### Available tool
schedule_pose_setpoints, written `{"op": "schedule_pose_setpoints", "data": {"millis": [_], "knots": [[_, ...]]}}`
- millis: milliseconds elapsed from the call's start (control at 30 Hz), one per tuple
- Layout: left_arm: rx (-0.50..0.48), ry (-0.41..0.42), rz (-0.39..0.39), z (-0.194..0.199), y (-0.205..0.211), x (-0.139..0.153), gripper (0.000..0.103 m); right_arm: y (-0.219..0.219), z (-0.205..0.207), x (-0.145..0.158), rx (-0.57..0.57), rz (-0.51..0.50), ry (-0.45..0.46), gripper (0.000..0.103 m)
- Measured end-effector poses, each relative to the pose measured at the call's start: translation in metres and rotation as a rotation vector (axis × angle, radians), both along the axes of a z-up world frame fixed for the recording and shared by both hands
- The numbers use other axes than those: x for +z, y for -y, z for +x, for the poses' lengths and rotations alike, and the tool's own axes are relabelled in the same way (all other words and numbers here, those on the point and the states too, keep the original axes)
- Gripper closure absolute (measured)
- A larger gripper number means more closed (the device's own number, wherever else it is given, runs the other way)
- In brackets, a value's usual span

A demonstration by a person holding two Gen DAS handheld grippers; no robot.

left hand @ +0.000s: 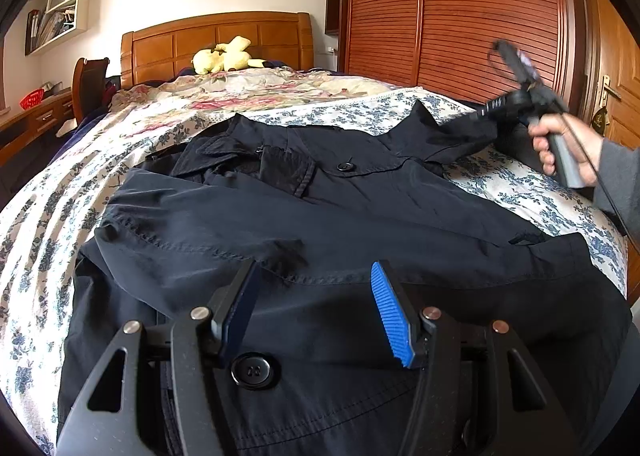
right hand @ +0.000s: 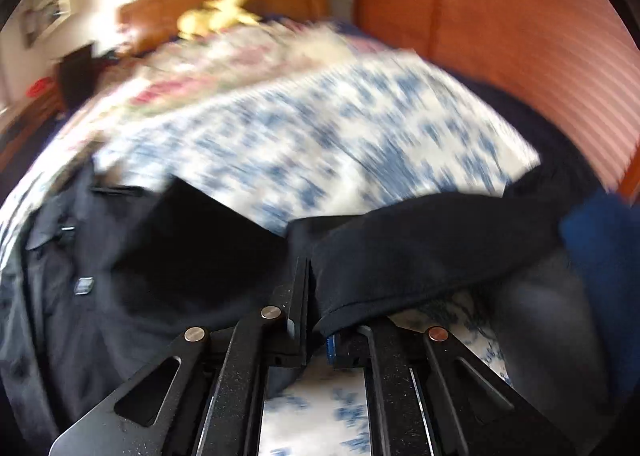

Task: Fold large clothes
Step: 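Close the right tool on the coat sleeve cuff and lift it, then fold the sleeve onto the coat front and open the right tool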

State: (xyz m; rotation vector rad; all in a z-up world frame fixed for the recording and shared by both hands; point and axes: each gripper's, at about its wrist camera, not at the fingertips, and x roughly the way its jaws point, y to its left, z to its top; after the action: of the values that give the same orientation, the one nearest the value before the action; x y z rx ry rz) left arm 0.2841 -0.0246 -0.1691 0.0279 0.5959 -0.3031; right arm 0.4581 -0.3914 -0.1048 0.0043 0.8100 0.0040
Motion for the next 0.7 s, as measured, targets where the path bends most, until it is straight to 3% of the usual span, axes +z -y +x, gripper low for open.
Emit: {"op": "schedule_pose_setpoints", "data": {"millis": [200, 367, 400, 500, 700], "knots": [[0.0, 0.005, 0.003, -0.001, 0.001, 0.0, 0.046, -0.084, -0.052, 0.046, 0.247, 0.01, 0.081, 0.1], [0.0, 0.005, 0.003, -0.002, 0.001, 0.001, 0.046, -0.146, -0.102, 0.049, 0.424, -0.013, 0.078, 0.099], [0.0, 0.006, 0.003, -0.002, 0.001, 0.001, 0.046, -0.153, -0.108, 0.044, 0.426, -0.018, 0.053, 0.097], [0.001, 0.009, 0.002, -0.002, 0.001, 0.002, 0.046, -0.164, -0.113, 0.033, 0.399, -0.016, -0.028, 0.073], [0.0, 0.009, 0.001, -0.002, 0.001, 0.002, 0.046, -0.161, -0.136, 0.042, 0.42, -0.045, -0.022, 0.058]]}}
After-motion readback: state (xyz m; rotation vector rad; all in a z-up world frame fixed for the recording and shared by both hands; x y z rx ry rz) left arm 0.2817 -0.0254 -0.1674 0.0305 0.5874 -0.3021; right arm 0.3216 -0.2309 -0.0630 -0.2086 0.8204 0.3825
